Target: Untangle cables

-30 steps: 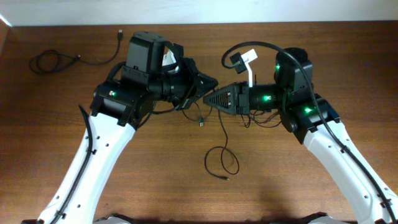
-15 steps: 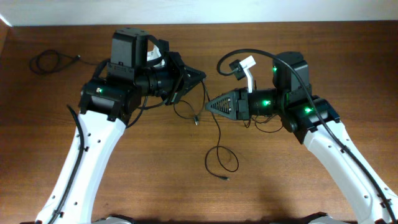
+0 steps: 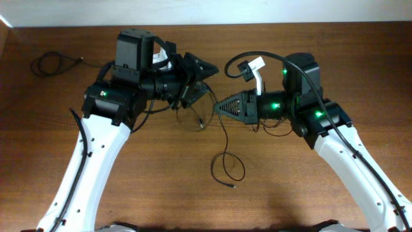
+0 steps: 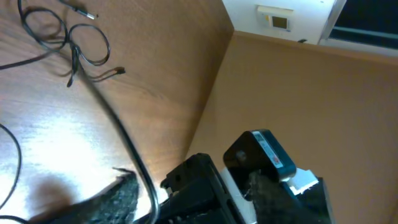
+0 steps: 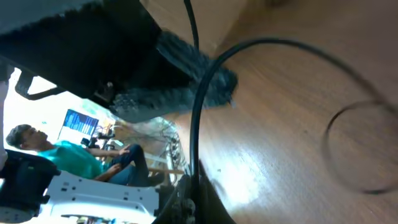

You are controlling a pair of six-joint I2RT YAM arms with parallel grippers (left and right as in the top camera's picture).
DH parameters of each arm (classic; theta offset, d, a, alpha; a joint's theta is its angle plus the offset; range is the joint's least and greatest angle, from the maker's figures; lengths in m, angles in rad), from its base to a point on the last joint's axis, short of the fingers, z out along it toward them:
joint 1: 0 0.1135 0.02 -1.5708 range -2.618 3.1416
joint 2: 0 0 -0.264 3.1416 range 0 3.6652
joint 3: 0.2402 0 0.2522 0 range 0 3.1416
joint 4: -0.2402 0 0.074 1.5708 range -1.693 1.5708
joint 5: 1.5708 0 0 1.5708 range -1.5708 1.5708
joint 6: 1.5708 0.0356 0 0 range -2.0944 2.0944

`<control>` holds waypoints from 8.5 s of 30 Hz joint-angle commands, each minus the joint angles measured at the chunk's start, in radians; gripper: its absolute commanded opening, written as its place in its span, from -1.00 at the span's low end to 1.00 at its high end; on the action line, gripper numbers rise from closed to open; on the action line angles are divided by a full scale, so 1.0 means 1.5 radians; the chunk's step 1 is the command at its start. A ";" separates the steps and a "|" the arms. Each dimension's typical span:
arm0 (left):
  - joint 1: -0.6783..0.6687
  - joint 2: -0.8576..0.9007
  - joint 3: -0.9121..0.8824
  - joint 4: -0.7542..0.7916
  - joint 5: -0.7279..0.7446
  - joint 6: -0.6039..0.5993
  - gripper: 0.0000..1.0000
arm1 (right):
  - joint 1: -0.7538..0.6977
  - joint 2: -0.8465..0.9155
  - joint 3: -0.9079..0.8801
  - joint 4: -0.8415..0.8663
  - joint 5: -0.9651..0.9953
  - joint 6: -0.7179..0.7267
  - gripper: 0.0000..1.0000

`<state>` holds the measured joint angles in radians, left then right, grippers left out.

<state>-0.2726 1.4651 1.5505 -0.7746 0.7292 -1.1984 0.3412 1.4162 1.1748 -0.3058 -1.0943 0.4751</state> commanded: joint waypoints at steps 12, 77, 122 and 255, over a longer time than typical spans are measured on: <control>-0.022 0.006 0.005 -0.033 0.005 0.035 -0.11 | 0.004 -0.011 0.004 0.068 0.005 0.065 -0.92; 0.203 0.032 0.240 0.091 -0.102 0.434 -1.00 | -0.176 -0.011 0.004 -0.235 0.070 -0.091 0.97; 0.467 0.408 0.474 0.074 0.254 0.678 -1.00 | -0.175 -0.011 0.004 -0.269 0.110 -0.108 0.97; 0.577 0.714 0.415 -0.186 -0.580 0.800 -1.00 | -0.175 -0.001 0.004 -0.273 0.144 -0.115 0.97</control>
<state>0.5766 2.4771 2.1075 -1.0420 -0.1246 0.0765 0.0811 1.4109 1.1778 -0.7151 -0.8864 0.3138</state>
